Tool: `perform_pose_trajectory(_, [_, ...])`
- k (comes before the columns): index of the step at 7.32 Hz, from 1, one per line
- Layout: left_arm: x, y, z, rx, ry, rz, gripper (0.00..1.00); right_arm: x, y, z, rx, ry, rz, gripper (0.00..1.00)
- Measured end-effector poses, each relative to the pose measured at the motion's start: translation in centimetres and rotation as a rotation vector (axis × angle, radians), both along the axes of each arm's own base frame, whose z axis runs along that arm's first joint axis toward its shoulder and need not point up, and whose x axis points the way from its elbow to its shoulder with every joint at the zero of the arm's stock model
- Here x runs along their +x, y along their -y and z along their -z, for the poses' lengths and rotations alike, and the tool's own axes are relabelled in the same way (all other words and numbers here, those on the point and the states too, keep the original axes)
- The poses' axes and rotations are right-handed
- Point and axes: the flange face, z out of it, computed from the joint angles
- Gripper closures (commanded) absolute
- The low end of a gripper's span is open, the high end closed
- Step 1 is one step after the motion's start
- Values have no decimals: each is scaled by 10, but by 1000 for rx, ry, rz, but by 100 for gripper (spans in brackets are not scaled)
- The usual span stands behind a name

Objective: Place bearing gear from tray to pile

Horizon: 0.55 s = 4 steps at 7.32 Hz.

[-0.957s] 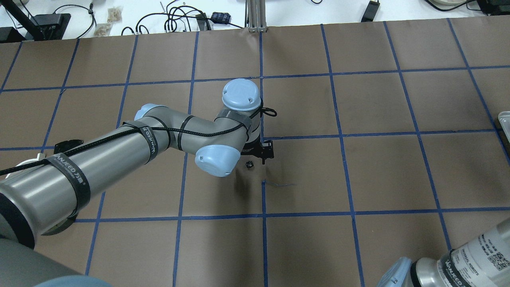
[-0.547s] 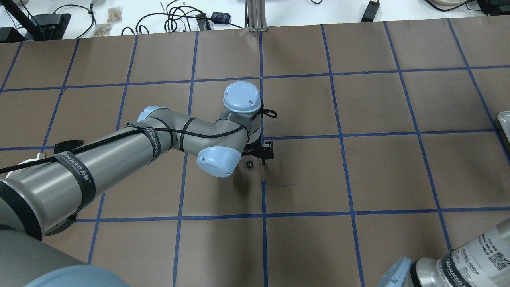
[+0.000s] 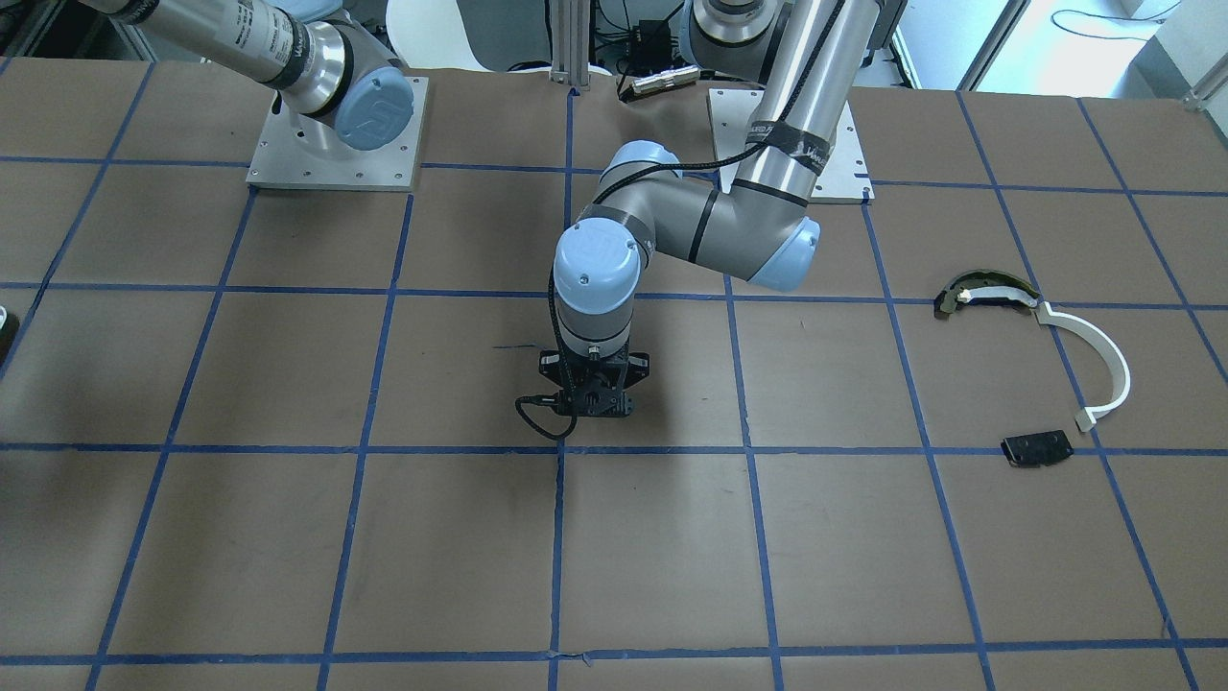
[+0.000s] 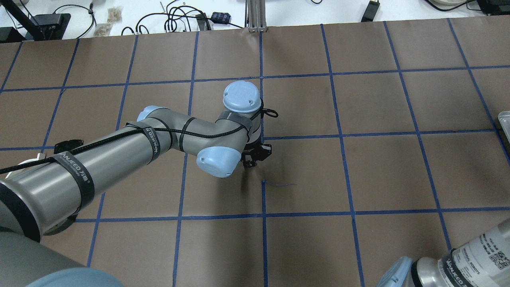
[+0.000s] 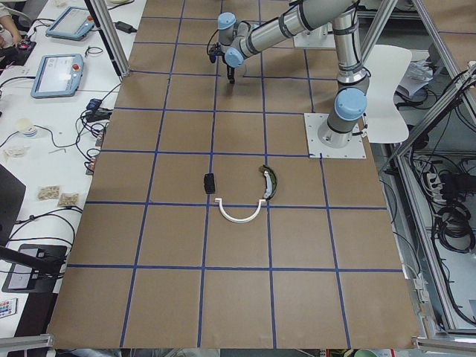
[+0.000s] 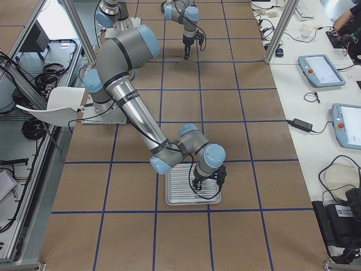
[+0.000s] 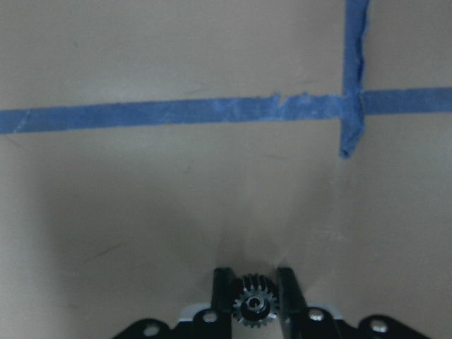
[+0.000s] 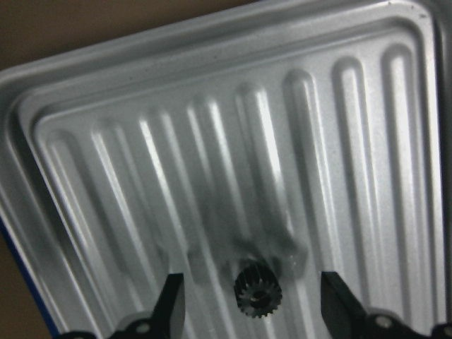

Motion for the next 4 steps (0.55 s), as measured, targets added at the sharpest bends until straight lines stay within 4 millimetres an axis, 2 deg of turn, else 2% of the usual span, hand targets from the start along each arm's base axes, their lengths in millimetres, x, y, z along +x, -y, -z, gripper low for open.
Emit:
perform_pose_trajectory(1, [15,10,-13,-12,-2,10,100,0,0,1,1,1,-1,48])
perform_pose_trajectory(2, [52,28,-31,-10,-6,29,100,0,0,2,1,2,-2,53])
perform_pose_trajectory(3, [111,47,-52,5,-11,66,100,0,0,2,1,3,-2,68])
perform_pose_trajectory(4, [176,59,-70,21,-19,119,100,0,0,3,1,4,-1,95])
